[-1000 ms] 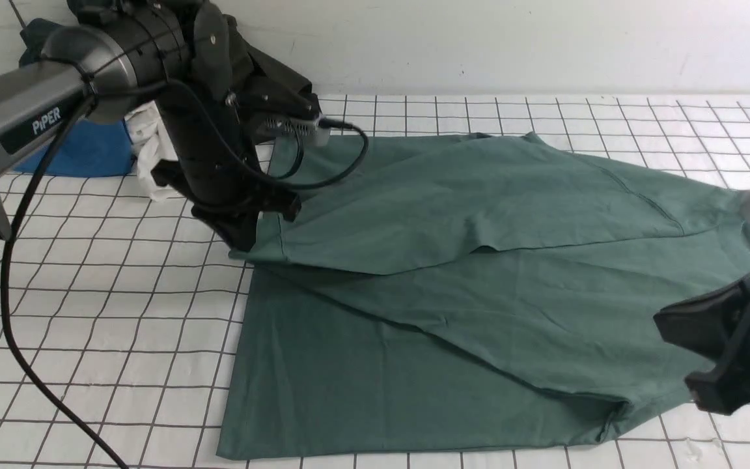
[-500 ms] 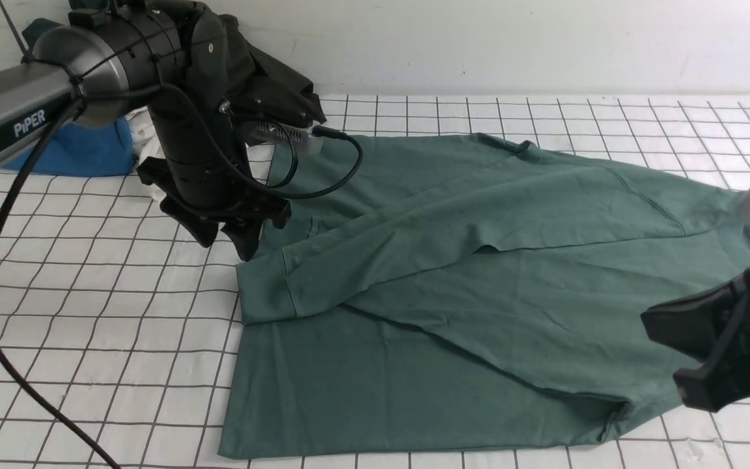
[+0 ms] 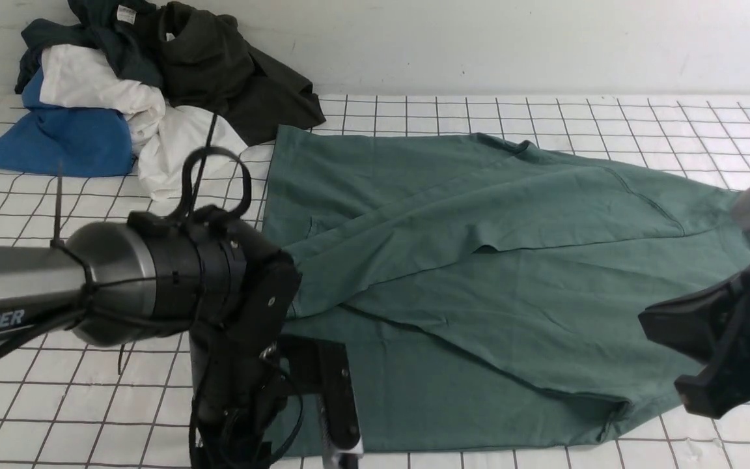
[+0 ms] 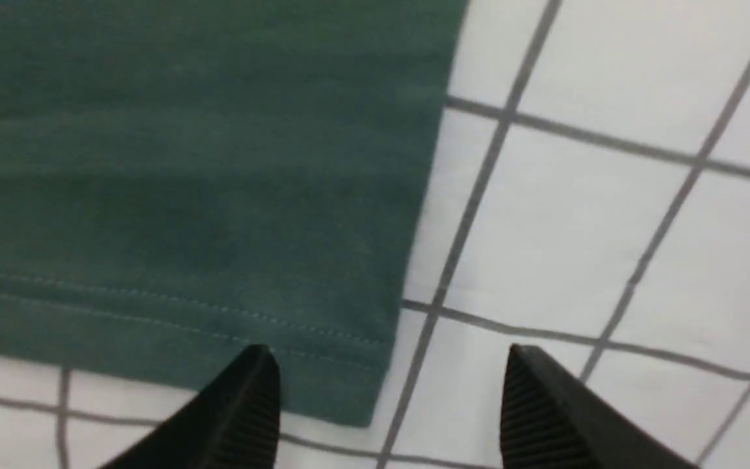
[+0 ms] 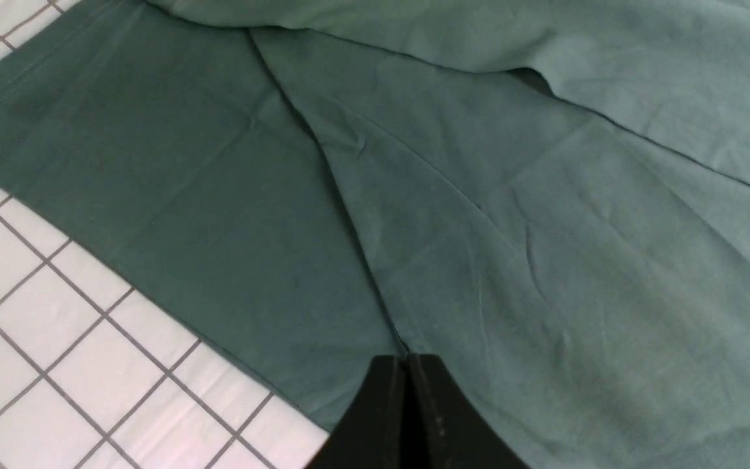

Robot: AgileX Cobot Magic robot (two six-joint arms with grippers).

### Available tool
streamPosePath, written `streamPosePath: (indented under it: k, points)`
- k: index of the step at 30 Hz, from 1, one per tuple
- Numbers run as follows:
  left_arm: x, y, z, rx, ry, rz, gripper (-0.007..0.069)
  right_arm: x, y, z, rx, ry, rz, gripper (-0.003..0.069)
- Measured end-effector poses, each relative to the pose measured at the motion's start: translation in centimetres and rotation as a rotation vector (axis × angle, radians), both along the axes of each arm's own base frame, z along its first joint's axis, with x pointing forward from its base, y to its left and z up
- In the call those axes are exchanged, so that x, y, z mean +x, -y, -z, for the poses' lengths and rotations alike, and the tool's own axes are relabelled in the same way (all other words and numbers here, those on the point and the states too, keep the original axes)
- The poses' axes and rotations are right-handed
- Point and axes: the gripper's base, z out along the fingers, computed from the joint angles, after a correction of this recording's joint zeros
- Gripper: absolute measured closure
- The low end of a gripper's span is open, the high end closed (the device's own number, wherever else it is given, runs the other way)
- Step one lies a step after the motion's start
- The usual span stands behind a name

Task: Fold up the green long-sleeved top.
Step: Use both arms simultaneously to clamp the lower edge of the clothing fabric

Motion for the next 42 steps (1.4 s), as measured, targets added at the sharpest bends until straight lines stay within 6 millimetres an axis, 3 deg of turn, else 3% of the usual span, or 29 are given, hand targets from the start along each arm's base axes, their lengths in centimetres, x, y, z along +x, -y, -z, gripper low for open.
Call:
streamPosePath:
  k: [1,4,7,8,9,12,13,15,18,23,27,29,31,35,38,42]
  points:
    - [0.0,-0.3,1.0,0.003,0.024,0.023,0.0214,0.0,0.0,0.0,0.001,0.003,-0.006,0.0669]
    - [-0.1,-0.4,1.2,-0.001,0.042,0.022,0.026,0.0,-0.1,0.0,0.006,0.004,-0.016,0.0669]
    - [0.1,-0.4,1.0,-0.01,0.088,-0.012,0.0428,-0.1,-0.2,0.0,-0.003,0.007,-0.035,0.0669]
    - [0.1,-0.4,1.0,-0.012,0.095,-0.016,0.0451,-0.1,-0.2,0.0,-0.007,0.009,-0.039,0.0669]
    - [0.2,-0.3,0.8,-0.019,0.118,-0.033,0.054,-0.2,-0.2,0.0,-0.014,0.005,-0.05,0.0669]
    - [0.3,-0.2,-0.6,-0.05,0.187,-0.037,0.0613,-0.4,-0.1,0.3,-0.053,-0.019,-0.082,0.0669]
    - [0.2,-0.3,-0.7,-0.052,0.192,-0.038,0.0615,-0.5,-0.1,0.3,-0.057,-0.022,-0.084,0.0669]
    - [0.0,-0.7,-3.3,-0.086,0.278,-0.035,0.062,-0.7,0.2,0.7,-0.125,-0.041,-0.105,0.0665]
    - [-0.2,-1.5,-5.3,-0.113,0.344,-0.069,0.0622,-0.7,0.9,1.1,-0.22,-0.058,-0.108,0.0643]
    - [0.0,-3.6,-7.9,-0.167,0.431,-0.175,0.0622,0.6,2.5,2.6,-0.465,-0.113,-0.056,0.0521]
    - [0.2,-5.6,-9.4,-0.182,0.482,-0.249,0.0622,3.6,3.3,6.2,-0.683,-0.221,-0.026,0.0349]
    - [0.2,-5.8,-9.5,-0.184,0.488,-0.257,0.0622,4.3,3.3,7.1,-0.718,-0.238,-0.032,0.0325]
    - [0.2,-6.0,-9.6,-0.191,0.491,-0.269,0.0622,5.9,3.2,9.6,-0.785,-0.274,-0.057,0.0293]
    - [0.3,-5.9,-9.6,-0.207,0.488,-0.281,0.0622,7.7,3.0,13.1,-0.847,-0.315,-0.087,0.0295]
    - [0.3,-5.9,-9.6,-0.211,0.486,-0.284,0.0622,8.7,3.0,14.9,-0.883,-0.304,-0.088,0.0346]
    - [0.2,-5.9,-9.6,-0.213,0.485,-0.285,0.0622,9.4,3.0,15.2,-0.887,-0.267,-0.037,0.0454]
